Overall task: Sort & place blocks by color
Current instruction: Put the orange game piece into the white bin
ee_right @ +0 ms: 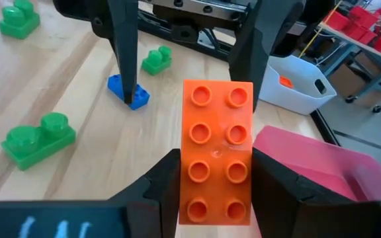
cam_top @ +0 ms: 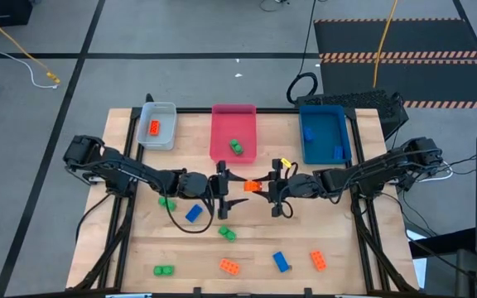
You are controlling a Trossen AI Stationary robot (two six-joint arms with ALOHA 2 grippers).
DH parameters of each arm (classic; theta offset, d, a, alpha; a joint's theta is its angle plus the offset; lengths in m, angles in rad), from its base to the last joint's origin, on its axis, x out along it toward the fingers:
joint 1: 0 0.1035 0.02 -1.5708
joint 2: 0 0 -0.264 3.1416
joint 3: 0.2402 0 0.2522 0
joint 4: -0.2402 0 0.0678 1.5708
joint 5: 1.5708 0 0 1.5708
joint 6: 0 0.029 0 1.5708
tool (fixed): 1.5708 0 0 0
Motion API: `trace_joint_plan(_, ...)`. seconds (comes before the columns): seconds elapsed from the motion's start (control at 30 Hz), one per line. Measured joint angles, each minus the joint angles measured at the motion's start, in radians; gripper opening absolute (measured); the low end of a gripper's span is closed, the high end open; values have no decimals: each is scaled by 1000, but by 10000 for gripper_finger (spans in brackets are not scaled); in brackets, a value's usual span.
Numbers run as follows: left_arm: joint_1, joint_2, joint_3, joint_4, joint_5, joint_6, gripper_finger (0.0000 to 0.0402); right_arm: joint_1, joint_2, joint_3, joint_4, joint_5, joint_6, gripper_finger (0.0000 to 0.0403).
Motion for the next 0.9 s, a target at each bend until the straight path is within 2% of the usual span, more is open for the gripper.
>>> trace_joint_plan(0.47, 20, 7, 0, 13, -7, -36, 294, 0, 0, 0, 2, -3, 11, 131)
trace_joint_plan(0.9, 27, 79, 0, 146, -5, -40, 294, 0, 0, 0, 10, -4, 25, 131)
